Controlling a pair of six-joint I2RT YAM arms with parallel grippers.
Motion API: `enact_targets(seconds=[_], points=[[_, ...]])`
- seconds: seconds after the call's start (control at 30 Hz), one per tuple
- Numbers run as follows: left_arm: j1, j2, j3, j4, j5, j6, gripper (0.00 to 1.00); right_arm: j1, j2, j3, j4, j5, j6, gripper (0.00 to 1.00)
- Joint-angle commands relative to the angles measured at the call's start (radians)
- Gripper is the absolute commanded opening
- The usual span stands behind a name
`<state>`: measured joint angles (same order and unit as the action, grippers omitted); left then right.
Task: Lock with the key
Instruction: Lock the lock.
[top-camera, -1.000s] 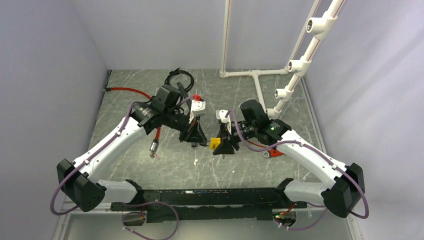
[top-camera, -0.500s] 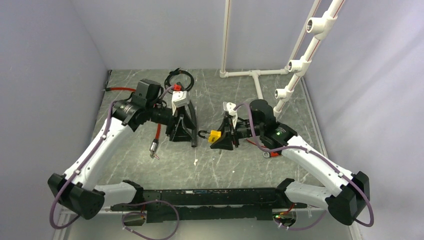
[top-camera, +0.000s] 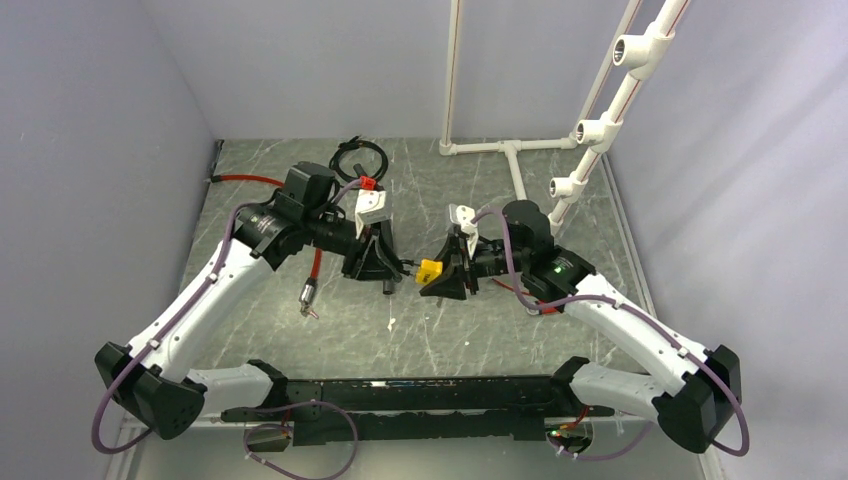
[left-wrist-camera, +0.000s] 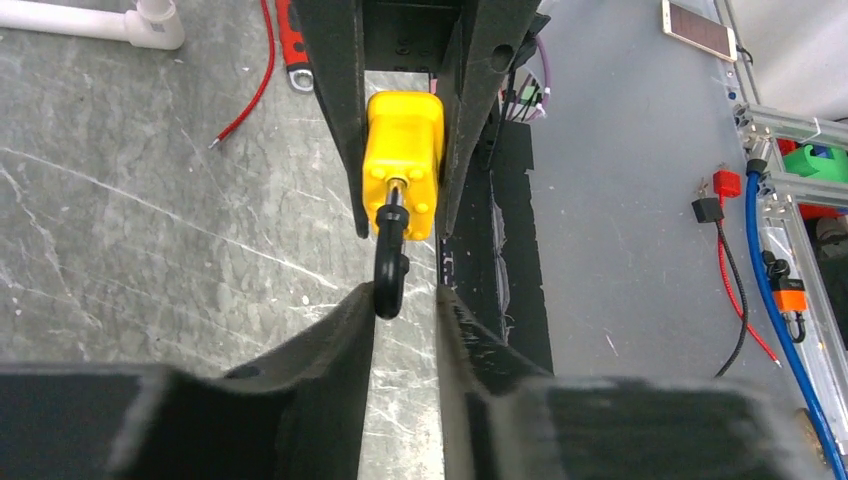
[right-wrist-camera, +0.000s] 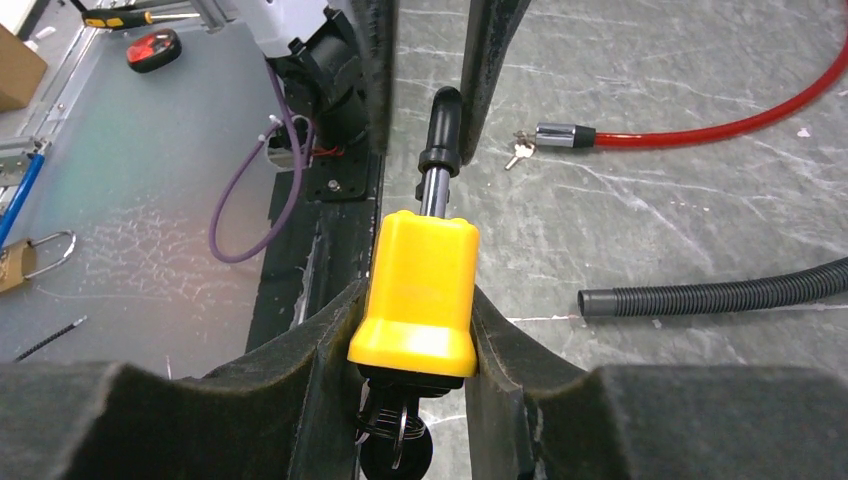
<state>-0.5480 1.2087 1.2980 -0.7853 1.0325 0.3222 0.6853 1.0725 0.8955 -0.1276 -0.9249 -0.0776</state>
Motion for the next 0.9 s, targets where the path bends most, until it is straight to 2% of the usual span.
enact_targets(seconds=[0.0,0.1,0.17,0.33,0.37,0.43,0.47,0.73,0.87], points=[[-0.012,0.004,0.036,0.035,0.015,0.002,0.25,0.008,-0.055,-0.007,0.083,-0.035,-0.038,0.00],[-0.015,0.006,0.040,0.013,0.026,0.022,0.05,0.008,-0.053,-0.002,0.061,-0.035,-0.055,0.00],[-0.018,0.003,0.033,0.013,0.023,0.019,0.00,0.008,-0.051,0.001,0.053,-0.037,-0.062,0.00],[-0.034,0.003,0.028,0.024,0.028,0.006,0.00,0.008,-0.033,0.014,0.045,-0.038,-0.068,0.00],[-0.041,0.005,0.033,0.014,0.028,0.015,0.03,0.008,-0.029,0.017,0.042,-0.041,-0.072,0.00],[-0.047,0.004,0.036,0.009,0.017,0.012,0.18,0.008,-0.026,0.017,0.041,-0.046,-0.073,0.00],[-0.047,0.002,0.036,0.009,0.009,0.009,0.20,0.008,-0.029,0.016,0.039,-0.047,-0.076,0.00],[-0.047,0.003,0.051,-0.011,0.004,0.025,0.13,0.008,-0.041,0.008,0.010,-0.048,-0.103,0.00],[-0.047,0.010,0.056,-0.005,0.030,0.022,0.04,0.008,-0.035,0.012,0.005,-0.044,-0.109,0.00]])
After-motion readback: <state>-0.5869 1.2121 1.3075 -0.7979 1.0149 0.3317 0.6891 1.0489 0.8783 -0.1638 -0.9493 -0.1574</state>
